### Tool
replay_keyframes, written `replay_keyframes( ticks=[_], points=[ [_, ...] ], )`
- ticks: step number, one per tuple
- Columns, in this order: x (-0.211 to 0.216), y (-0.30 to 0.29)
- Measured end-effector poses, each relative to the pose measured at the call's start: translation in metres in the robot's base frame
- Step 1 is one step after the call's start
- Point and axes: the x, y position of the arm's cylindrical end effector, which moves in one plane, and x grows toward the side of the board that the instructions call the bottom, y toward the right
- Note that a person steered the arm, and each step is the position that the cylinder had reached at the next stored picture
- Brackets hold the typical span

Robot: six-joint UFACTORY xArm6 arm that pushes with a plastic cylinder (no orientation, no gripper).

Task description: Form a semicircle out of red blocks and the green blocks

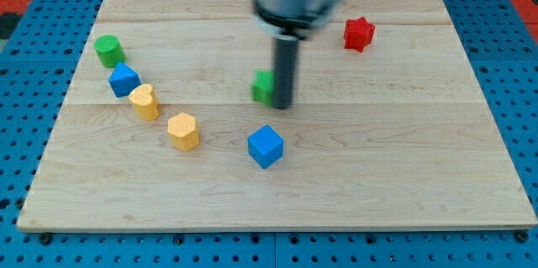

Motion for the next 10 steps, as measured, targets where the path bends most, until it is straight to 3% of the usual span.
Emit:
replay_keyframes(
  ticks=[1,3,4,5,7,8,10],
  points=[
    [-0.053,-0.039],
    [-0.070,-0.073],
    [-0.098,-0.104],
    [-0.093,-0.128],
    [-0.118,-0.221],
    [-0.131,-0.226],
    [-0.071,-0.287]
  ],
)
